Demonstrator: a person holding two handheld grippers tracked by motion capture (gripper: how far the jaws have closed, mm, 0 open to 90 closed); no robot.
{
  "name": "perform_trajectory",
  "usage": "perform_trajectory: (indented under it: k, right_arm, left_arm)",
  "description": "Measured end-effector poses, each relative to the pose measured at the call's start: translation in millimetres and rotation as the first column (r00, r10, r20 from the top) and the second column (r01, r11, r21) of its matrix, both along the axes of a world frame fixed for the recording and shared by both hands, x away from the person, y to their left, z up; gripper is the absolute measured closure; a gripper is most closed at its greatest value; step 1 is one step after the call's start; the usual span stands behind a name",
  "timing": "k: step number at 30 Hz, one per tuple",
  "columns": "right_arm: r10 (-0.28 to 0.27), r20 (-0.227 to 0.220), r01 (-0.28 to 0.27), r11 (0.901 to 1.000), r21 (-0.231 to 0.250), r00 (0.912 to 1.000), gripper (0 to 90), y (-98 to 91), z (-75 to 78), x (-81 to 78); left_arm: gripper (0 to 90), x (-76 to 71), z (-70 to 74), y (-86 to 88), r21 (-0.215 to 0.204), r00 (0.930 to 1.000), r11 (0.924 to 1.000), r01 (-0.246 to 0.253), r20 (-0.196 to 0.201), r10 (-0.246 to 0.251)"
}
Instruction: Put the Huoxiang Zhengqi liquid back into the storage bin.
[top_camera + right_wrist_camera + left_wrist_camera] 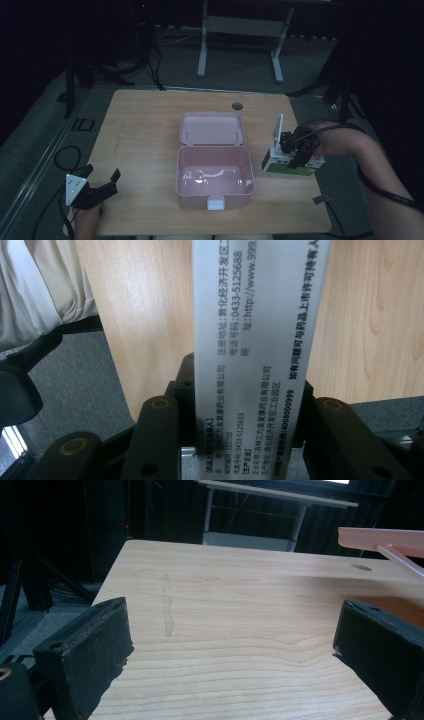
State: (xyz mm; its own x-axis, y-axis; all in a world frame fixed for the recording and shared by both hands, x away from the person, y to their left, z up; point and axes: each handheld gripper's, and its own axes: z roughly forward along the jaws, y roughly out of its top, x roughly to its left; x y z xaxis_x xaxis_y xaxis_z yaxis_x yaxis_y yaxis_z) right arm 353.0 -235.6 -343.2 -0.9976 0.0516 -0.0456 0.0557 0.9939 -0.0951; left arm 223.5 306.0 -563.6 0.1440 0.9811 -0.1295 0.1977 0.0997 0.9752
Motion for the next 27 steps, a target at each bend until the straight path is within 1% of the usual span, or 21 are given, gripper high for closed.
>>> perform_trajectory:
  k: [6, 13, 15, 24, 27]
  right_arm:
    - [0.000, 0.007, 0.000, 1.0000, -0.001, 1.0000, 63.0, 3.5, 8.9, 0.7]
    - [-0.001, -0.008, 0.001, 1.0000, -0.001, 1.0000, 63.0, 7.4, 8.7, -2.2]
    - [0.002, -0.005, -0.002, 1.0000, -0.007, 1.0000, 63.0, 9.6, 9.2, -3.1]
    - [0.012, -0.004, -0.012, 0.9999, 0.011, 0.9999, 63.1, 25.2, 17.0, -4.5]
    - [0.014, -0.003, -0.014, 0.9999, 0.005, 0.9999, 63.0, 32.4, 17.6, -4.6]
  left_arm:
    - [2.2, -0.1, 0.0, 0.2, -0.002, 1.0000, 1.0000, 0.001, 0.000, -0.001]
    - [2.2, 0.1, 0.0, 0.0, 0.000, 1.0000, 1.0000, 0.000, -0.001, 0.000]
    - [2.2, 0.1, 0.0, -0.2, 0.001, 1.0000, 1.0000, -0.001, -0.001, 0.001]
    - [2.2, 0.1, 0.0, 0.1, -0.001, 1.0000, 1.0000, 0.001, -0.001, -0.001]
    - [2.2, 0.0, 0.0, 0.1, -0.001, 1.0000, 1.0000, 0.002, -0.001, -0.002]
